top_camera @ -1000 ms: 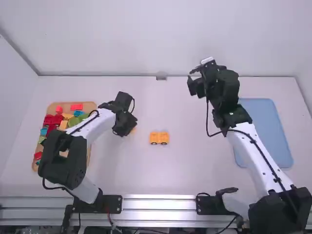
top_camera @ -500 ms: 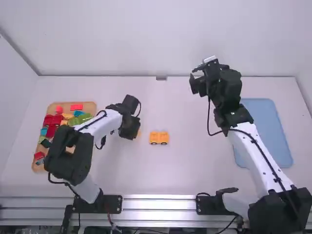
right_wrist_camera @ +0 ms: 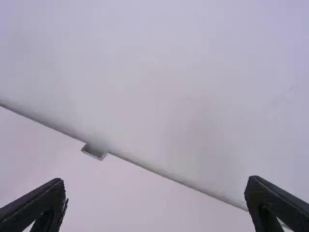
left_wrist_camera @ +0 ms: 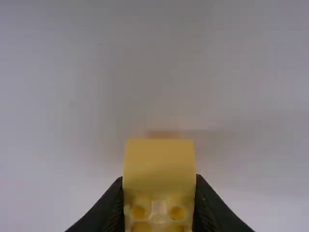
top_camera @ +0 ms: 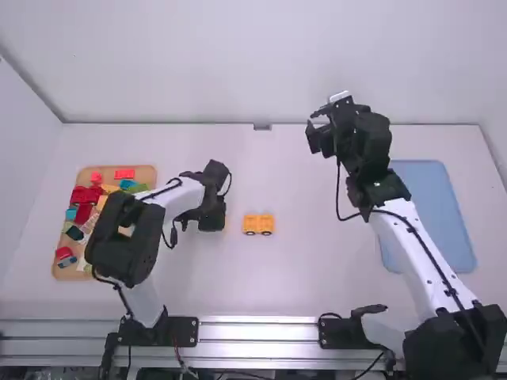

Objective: Assemble lego blocks to make yellow taxi

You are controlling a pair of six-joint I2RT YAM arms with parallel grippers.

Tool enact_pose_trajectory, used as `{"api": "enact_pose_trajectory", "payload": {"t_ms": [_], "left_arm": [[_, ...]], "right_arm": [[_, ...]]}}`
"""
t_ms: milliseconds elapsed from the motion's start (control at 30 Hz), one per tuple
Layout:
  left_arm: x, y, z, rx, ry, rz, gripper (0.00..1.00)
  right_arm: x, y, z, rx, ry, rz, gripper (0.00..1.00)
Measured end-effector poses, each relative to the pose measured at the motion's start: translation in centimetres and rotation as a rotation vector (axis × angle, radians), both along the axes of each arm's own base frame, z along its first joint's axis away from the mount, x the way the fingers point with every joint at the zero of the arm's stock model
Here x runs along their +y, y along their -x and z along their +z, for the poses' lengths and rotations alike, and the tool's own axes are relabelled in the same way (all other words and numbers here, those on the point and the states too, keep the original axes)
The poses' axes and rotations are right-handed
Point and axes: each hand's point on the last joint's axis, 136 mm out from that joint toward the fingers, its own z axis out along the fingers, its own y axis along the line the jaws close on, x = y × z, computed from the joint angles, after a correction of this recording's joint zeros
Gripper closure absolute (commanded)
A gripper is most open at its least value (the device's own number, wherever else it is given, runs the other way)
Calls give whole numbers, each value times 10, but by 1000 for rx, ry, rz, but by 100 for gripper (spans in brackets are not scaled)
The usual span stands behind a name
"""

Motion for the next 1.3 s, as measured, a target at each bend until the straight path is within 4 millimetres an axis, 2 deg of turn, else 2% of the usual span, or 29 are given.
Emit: {"api": "enact_pose_trajectory", "payload": {"t_ms": [33,67,133,167,200,233,667,767,867,1000,1067,1167,1300], "left_arm": [[0,0,0,1,0,4,89],[0,0,0,1,0,6,88],[-1,-2,0,-6,3,7,77],[-1,-2,0,-8,4,9,44],[-1,-2,0,-9,4,8,27],[-1,-2,0,-9,5,10,1],[-3,4,2,22,21,-3,1],[0,3,15,39,1,-48,1],[7,1,40,56,-31,-78,1],[22,-5,94,38,-80,-123,1],[37,-17,134,-15,-146,-176,1],[58,-29,174,-77,-263,-300,1],[79,-45,206,-143,-416,-497,1]], "right_arm": [[0,0,0,-1,-1,3,1],[1,0,0,0,-1,3,1],[1,0,0,-1,-1,4,1],[1,0,0,0,-1,4,1],[0,0,0,0,-1,2,1],[0,0,0,1,-1,3,2],[2,1,-4,16,4,5,1],[2,2,-4,17,3,7,2],[2,2,-5,21,4,6,2],[1,2,-6,25,5,5,1],[2,2,-6,29,-6,3,1],[2,2,-6,33,-27,-1,1],[2,2,-6,36,-38,-5,2]]}}
